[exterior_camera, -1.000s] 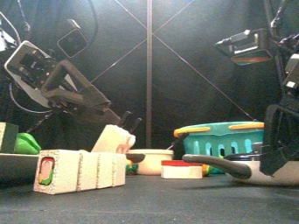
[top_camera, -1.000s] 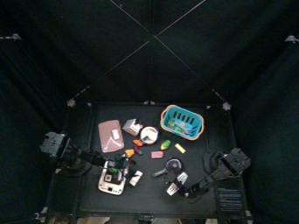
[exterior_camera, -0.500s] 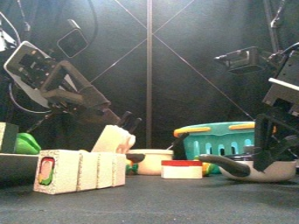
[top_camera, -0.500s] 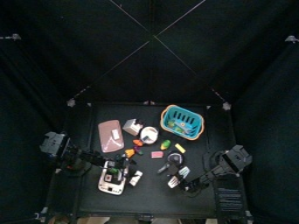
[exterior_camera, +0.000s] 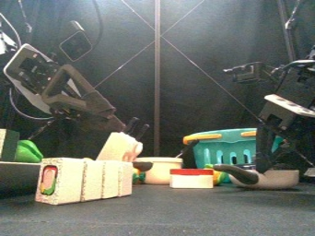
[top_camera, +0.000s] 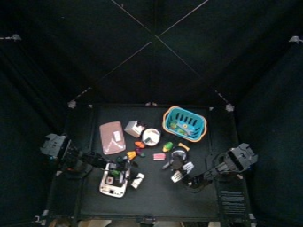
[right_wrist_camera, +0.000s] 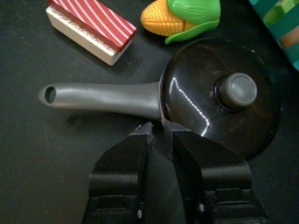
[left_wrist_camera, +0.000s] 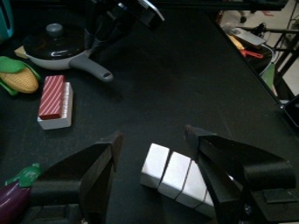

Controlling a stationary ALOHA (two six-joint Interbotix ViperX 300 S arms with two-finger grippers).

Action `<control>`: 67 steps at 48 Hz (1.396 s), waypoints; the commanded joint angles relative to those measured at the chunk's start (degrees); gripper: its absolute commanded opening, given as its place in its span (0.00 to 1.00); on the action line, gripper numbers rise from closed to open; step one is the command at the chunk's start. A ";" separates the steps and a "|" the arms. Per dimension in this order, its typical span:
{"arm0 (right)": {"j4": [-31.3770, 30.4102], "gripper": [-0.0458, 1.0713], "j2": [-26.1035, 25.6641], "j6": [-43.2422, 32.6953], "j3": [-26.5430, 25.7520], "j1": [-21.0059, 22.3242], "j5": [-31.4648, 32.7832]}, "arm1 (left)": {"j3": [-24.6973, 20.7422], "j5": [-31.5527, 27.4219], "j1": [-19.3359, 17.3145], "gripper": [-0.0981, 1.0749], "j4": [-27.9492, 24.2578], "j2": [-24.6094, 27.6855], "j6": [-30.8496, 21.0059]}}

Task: Move pan downwards

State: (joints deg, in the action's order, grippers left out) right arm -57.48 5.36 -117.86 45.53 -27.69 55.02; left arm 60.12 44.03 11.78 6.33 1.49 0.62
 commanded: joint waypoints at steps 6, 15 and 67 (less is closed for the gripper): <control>-1.93 0.59 -2.81 -0.35 -0.09 1.05 -0.35 | -0.35 0.18 -0.09 0.88 0.00 -0.53 0.00; -2.72 0.59 -3.16 -0.35 0.00 2.20 -0.53 | -0.26 0.18 -0.09 0.88 0.00 -0.62 -0.09; -11.16 0.60 -18.72 -0.70 2.37 3.25 3.69 | -0.09 0.62 -3.25 0.88 2.90 -5.45 -0.18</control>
State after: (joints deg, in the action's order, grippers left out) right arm -68.20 -11.78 -118.30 47.90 -24.96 58.54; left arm 60.38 44.12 9.40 7.91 -2.46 0.35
